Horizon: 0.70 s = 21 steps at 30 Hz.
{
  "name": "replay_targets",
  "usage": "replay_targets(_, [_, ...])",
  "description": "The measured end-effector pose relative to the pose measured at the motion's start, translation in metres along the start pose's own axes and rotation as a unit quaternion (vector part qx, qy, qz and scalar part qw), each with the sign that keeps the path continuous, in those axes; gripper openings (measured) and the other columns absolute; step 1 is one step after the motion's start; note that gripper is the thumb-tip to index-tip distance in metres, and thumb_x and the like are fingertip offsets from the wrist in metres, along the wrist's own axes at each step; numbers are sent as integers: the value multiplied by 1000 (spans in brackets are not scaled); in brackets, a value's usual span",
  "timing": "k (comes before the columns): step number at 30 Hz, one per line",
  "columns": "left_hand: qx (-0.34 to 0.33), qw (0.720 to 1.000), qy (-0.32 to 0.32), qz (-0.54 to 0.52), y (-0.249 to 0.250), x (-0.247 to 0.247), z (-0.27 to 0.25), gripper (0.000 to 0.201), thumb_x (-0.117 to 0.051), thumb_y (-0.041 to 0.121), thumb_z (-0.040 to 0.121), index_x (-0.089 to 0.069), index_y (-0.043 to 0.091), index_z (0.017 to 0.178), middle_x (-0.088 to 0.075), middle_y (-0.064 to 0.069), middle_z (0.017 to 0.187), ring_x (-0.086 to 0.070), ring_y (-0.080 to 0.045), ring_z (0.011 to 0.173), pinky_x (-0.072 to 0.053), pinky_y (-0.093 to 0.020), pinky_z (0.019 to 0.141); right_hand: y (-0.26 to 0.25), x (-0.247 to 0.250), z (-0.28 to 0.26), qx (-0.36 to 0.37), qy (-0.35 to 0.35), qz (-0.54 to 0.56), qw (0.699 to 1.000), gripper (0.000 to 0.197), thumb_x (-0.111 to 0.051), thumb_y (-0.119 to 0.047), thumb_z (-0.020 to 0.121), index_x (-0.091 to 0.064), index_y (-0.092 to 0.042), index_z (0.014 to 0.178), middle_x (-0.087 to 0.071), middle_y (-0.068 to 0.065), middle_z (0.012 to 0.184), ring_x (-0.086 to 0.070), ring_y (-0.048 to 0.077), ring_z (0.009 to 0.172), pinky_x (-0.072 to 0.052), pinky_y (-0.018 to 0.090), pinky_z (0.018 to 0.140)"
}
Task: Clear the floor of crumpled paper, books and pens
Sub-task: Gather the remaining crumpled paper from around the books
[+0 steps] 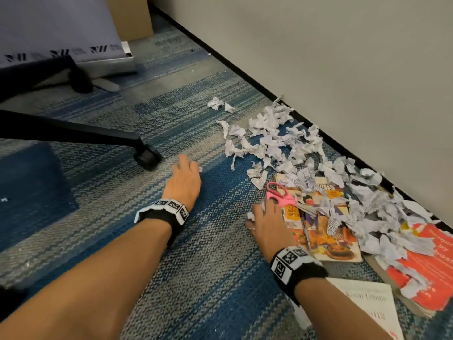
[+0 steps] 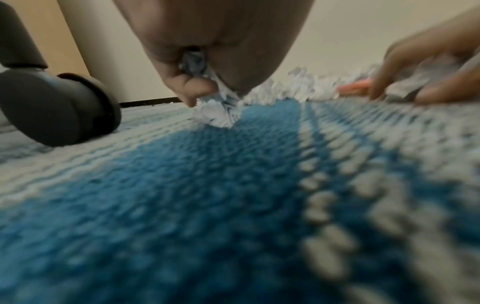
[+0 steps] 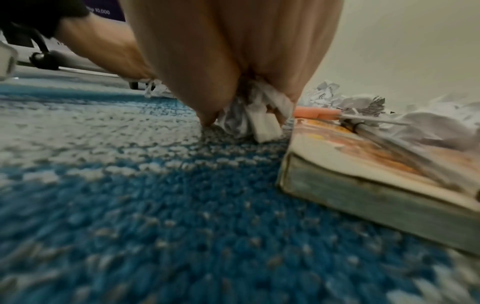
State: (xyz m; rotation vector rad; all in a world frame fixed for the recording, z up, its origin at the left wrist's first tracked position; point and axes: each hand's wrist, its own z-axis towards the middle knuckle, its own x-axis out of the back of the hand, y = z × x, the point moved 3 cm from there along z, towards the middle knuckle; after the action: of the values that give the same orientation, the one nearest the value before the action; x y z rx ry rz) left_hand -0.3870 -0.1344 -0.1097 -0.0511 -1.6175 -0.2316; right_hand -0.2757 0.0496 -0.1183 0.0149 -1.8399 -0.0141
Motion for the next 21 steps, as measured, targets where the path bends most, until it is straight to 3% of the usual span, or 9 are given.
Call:
replay_targets(2, [-2, 998, -22, 57, -5, -9, 7, 28, -45, 18, 100, -40, 3, 123, -33, -22, 136, -47, -39, 113, -50, -38, 76, 5, -3, 1, -6, -7, 20, 1000, 38, -60, -36, 90, -55, -5, 112, -54, 15, 112, -53, 29, 101, -47, 37, 84])
replay_targets(4, [-51, 992, -45, 103, 2, -17, 8, 34, -35, 28, 101, -38, 5, 126, -37, -22, 134, -46, -41, 108, -47, -38, 72, 12, -3, 2, 8, -26, 63, 998, 35, -50, -27, 97, -44, -6, 124, -48, 12, 125, -50, 26, 109, -42, 32, 88])
replay_targets(7, [-92, 984, -43, 144, 12, -22, 9, 42, -30, 37, 102, -35, 10, 133, -42, -18, 132, -49, -38, 105, -44, -37, 64, 24, 9, 3, 26, -21, 108, 994, 36, -52, -24, 95, -41, -9, 126, -49, 11, 126, -52, 27, 111, -42, 31, 87])
replay_targets(12, [-134, 982, -76, 111, 19, -17, 24, 24, -33, 21, 104, -40, 9, 123, -44, -14, 121, -49, -34, 105, -46, -35, 66, 44, 51, 20, 9, 53, 139, 989, 30, -54, -26, 94, -47, -11, 118, -55, 8, 117, -53, 25, 104, -39, 30, 81])
replay_targets(14, [-123, 986, -85, 71, 29, -4, 37, 23, -36, 22, 102, -43, 8, 118, -50, -14, 117, -54, -34, 101, -45, -39, 71, 55, 72, 36, 20, 62, 170, 983, 30, -56, -25, 93, -50, -11, 119, -57, 7, 117, -52, 23, 107, -41, 30, 89])
replay_targets(17, [-109, 994, -17, 4, 53, 20, 63, 24, -40, 32, 99, -50, 11, 105, -57, -9, 104, -57, -27, 84, -42, -35, 64, 69, 100, 70, 67, 66, 137, 986, 33, -62, -26, 89, -52, -12, 118, -57, 6, 119, -53, 20, 108, -44, 29, 97])
replay_targets(19, [-92, 995, 29, -31, 71, 33, 83, 24, -43, 35, 98, -52, 13, 99, -56, -5, 97, -52, -20, 76, -41, -31, 60, 82, 115, 97, 65, 70, 93, 991, 31, -62, -24, 89, -51, -10, 114, -54, 8, 117, -53, 19, 98, -46, 27, 87])
replay_targets(21, [-99, 992, 44, -59, 88, 35, 103, 23, -47, 31, 97, -54, 10, 104, -54, -5, 103, -52, -21, 88, -47, -32, 69, 98, 126, 125, 25, 80, 65, 994, 30, -62, -18, 90, -48, -7, 113, -46, 12, 119, -51, 20, 85, -45, 28, 75])
